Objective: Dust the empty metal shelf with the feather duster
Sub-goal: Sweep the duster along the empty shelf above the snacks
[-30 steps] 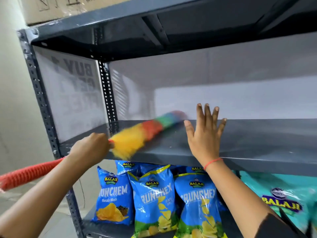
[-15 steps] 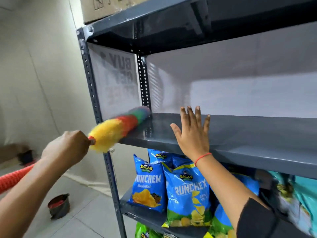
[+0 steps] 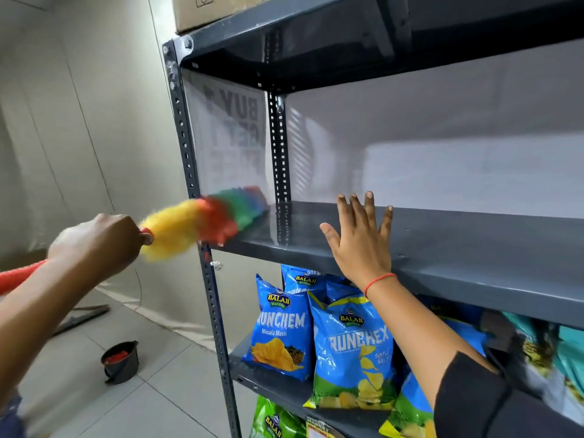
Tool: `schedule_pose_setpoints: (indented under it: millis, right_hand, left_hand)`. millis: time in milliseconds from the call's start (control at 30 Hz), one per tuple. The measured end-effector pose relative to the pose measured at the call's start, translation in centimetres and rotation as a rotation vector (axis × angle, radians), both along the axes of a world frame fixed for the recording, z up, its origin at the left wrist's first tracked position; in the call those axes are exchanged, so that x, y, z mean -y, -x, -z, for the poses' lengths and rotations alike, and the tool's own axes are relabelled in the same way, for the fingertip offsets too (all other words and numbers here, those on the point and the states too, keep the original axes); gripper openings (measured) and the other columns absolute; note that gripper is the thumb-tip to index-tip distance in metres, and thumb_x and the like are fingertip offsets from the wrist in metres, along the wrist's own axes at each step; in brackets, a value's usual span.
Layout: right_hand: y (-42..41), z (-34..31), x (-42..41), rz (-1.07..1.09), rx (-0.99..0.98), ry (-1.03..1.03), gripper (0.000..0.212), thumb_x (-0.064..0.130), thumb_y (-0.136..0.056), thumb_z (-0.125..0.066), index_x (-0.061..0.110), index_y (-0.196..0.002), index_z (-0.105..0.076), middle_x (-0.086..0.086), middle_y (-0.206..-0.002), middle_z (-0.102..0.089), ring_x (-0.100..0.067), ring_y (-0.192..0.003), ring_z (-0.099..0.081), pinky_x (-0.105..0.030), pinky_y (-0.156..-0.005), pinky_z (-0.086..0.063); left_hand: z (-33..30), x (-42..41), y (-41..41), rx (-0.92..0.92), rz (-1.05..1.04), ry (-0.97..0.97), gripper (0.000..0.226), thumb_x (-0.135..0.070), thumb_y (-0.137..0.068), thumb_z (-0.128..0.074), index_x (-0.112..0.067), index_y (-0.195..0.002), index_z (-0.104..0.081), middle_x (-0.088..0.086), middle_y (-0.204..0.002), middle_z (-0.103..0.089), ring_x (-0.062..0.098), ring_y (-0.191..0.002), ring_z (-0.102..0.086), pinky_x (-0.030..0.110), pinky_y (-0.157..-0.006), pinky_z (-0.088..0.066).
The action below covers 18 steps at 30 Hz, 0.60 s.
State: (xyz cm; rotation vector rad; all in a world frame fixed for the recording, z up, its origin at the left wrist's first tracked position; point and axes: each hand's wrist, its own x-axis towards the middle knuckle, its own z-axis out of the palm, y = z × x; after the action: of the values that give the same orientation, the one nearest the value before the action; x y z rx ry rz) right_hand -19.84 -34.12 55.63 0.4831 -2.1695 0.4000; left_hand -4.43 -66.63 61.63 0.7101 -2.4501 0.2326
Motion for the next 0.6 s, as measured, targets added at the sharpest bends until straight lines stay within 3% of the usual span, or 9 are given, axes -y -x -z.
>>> schedule_pose_setpoints:
  millis: [133,233,333,500,600]
  right_hand:
    - [0.1,0.1,0.1,0.013,-0.001,-0.028,0.063,0.052,-0.092,-0.027,0.012,-0.141,-0.021,-0.016,-0.149,-0.031,-0.035,-0.141,-0.009,-0.059,-0.110,0.002]
    - [0.0,0.1,0.0,0.021,-0.002,-0.029,0.064,0.053,-0.092,-0.025,0.013,-0.141,-0.020,-0.016,-0.149,-0.030,-0.034,-0.141,-0.007,-0.058,-0.110,0.004]
    - [-0.1,0.0,0.0,0.014,-0.007,-0.003,0.062,0.051,-0.092,-0.029,0.011,-0.140,-0.024,-0.017,-0.148,-0.033,-0.035,-0.141,-0.010,-0.059,-0.110,0.002]
    - [-0.2,-0.1,-0.8,0.024,0.002,-0.017,0.059,0.048,-0.093,-0.032,0.012,-0.139,-0.026,-0.014,-0.149,-0.032,-0.034,-0.141,-0.009,-0.060,-0.109,0.003]
    - [0.2,-0.5,-1.6,0.049,-0.005,0.029,0.054,0.044,-0.094,-0.036,0.012,-0.137,-0.031,-0.013,-0.148,-0.033,-0.034,-0.141,-0.010,-0.061,-0.109,0.003]
  left_hand:
    - [1.5,-0.1,-0.9,0.043,0.029,-0.082,0.038,-0.057,-0.086,-0.048,-0.029,-0.087,-0.073,-0.001,-0.047,-0.054,0.022,-0.048,-0.060,0.024,-0.049,-0.047]
    - [1.6,-1.0,-0.7,0.025,-0.002,-0.097,0.039,-0.052,-0.089,-0.047,-0.022,-0.092,-0.072,-0.001,-0.053,-0.047,0.026,-0.055,-0.057,0.026,-0.053,-0.043]
    - [1.8,-2.4,0.5,0.016,0.035,-0.077,0.038,-0.055,-0.089,-0.045,-0.028,-0.093,-0.071,-0.003,-0.058,-0.043,0.024,-0.054,-0.050,0.025,-0.050,-0.038]
    - [0.8,-3.3,2.7,0.066,0.001,-0.142,0.037,-0.043,-0.092,-0.048,-0.016,-0.108,-0.067,0.016,-0.093,-0.065,0.030,-0.068,-0.051,0.032,-0.065,-0.044]
    - [0.0,-5.9,3.7,0.065,0.104,-0.102,0.026,-0.037,-0.093,-0.049,-0.028,-0.110,-0.067,0.015,-0.100,-0.068,0.031,-0.071,-0.058,0.031,-0.062,-0.046]
